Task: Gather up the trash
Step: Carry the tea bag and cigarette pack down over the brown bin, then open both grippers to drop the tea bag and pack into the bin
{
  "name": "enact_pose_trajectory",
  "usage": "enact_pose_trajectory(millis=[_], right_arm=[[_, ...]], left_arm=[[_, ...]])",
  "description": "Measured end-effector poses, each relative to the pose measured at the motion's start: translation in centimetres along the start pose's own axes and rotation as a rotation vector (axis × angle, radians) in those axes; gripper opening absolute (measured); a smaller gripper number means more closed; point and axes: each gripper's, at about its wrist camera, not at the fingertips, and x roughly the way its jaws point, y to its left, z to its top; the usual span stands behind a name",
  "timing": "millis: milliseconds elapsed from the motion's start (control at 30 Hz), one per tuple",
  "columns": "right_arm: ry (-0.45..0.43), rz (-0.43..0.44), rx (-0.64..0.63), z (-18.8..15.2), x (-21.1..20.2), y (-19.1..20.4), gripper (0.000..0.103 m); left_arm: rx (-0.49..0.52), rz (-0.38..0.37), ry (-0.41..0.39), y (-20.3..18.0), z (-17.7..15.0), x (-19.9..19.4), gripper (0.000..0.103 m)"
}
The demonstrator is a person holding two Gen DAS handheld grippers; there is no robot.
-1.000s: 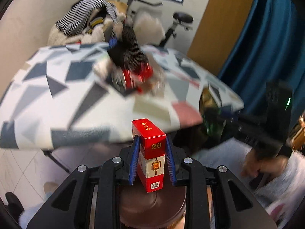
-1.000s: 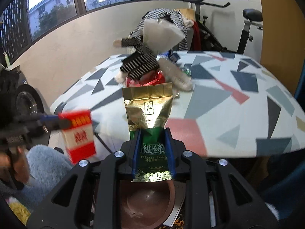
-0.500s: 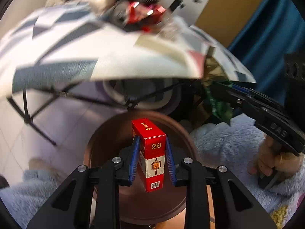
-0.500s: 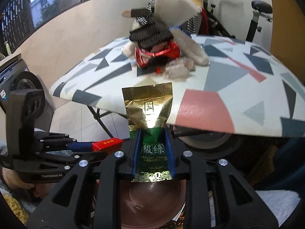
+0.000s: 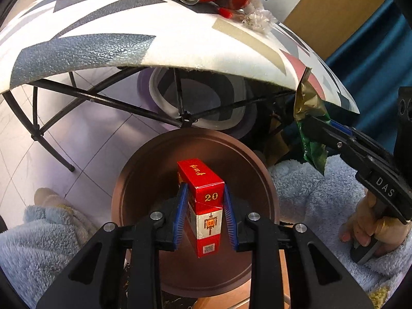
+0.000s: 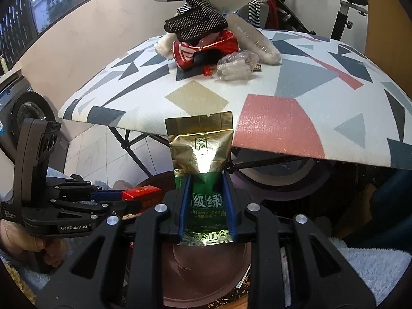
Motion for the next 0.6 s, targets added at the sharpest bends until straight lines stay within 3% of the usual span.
enact_pose_trajectory(millis=[33, 133, 233, 400, 600], right_arm=[[0.004, -0.001, -0.001, -0.1, 0.1, 0.0, 0.027], [0.017, 0.000, -0.003, -0.2, 0.3, 0.1, 0.027], [0.049, 0.005, 0.002, -0.4, 1.1, 0.1, 0.027], [0.130, 0.020, -0.010, -1.2, 3.1, 0.4, 0.027], [0.300, -0.003, -0.031, -2.6, 7.4, 1.1, 0.027]], left_arm=[[-0.001, 0.004, -0.008, -0.1, 0.0, -0.3, 0.043], [0.001, 0.021, -0.079, -0.1, 0.1, -2.0, 0.063], [-0.021, 0.035, -0.162, 0.1, 0.2, -4.1, 0.073], [-0.084, 0.097, -0.300, 1.3, 0.6, -7.5, 0.083], [-0.115, 0.147, -0.337, 2.3, 1.0, -8.6, 0.085]])
